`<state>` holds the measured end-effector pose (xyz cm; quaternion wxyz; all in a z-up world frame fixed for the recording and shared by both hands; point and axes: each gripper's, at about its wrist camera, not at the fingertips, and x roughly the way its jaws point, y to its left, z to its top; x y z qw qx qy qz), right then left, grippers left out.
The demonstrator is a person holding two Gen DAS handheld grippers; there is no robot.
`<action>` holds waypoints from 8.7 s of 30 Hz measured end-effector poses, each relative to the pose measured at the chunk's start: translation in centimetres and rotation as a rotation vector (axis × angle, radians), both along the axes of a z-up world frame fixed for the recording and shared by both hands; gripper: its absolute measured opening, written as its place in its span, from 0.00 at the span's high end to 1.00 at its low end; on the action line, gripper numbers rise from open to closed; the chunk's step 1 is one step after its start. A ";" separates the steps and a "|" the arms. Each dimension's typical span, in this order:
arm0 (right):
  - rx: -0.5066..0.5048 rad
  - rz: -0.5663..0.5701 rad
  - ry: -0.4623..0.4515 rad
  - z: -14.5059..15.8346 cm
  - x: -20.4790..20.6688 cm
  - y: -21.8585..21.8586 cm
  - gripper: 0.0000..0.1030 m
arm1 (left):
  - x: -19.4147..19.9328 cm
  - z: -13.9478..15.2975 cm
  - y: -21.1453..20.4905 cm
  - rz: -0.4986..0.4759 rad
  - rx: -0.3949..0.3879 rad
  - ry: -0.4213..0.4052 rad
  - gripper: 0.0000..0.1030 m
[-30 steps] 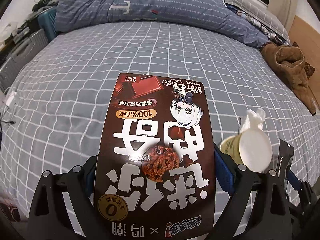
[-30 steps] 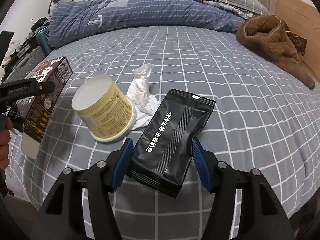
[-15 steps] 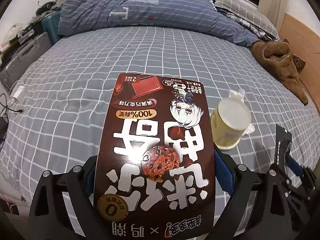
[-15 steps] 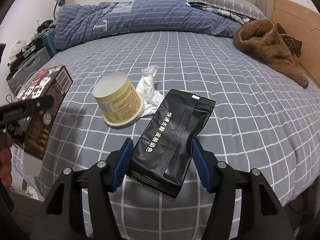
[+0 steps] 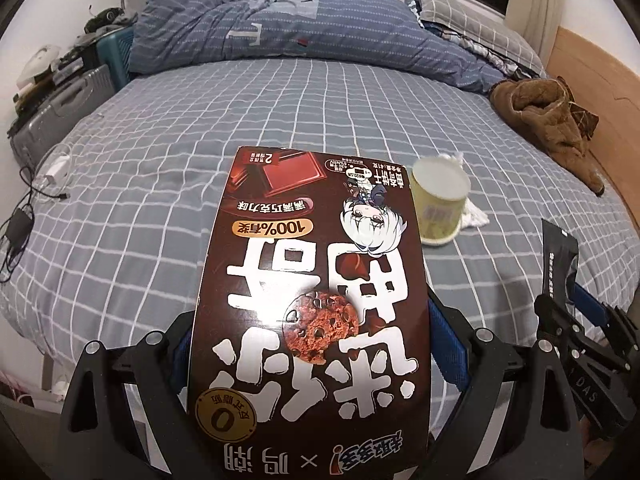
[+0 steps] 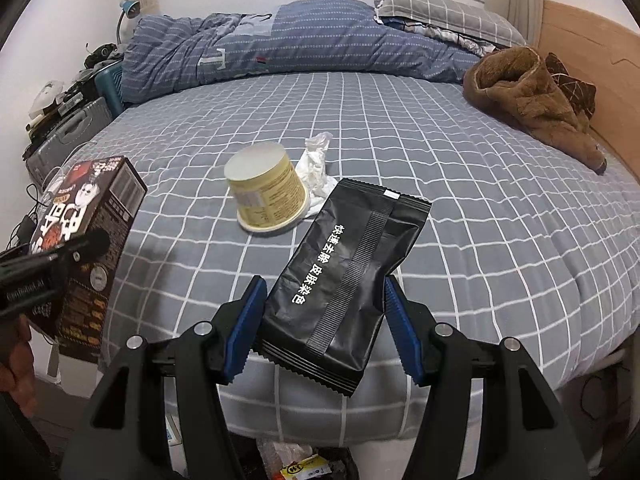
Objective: Collect trash
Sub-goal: 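Carry the brown snack box and black packet down toward the floor bin, then open the right tool over the bin while the left tool drops the snack box in, then move both open tools back over the tub and tissue on the bed, then grasp the yellow plastic tub with the left tool while the right tool grasps the white tissue, then lift the tub and tissue and carry both down to the floor bin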
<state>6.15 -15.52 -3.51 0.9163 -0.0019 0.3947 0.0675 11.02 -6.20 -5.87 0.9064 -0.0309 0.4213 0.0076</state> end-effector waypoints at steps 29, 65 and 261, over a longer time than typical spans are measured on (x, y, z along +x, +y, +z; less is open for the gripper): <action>0.004 0.032 0.000 0.0 -12.6 0.9 0.46 | -13.8 -2.8 -1.0 -0.017 -0.003 0.023 0.13; -0.022 0.086 0.249 -10.6 -18.7 1.8 0.49 | -23.0 -11.3 0.9 -0.002 -0.047 0.186 0.13; -0.056 0.039 0.088 -5.3 18.0 3.0 0.94 | 9.4 1.0 6.5 -0.021 0.017 -0.004 0.28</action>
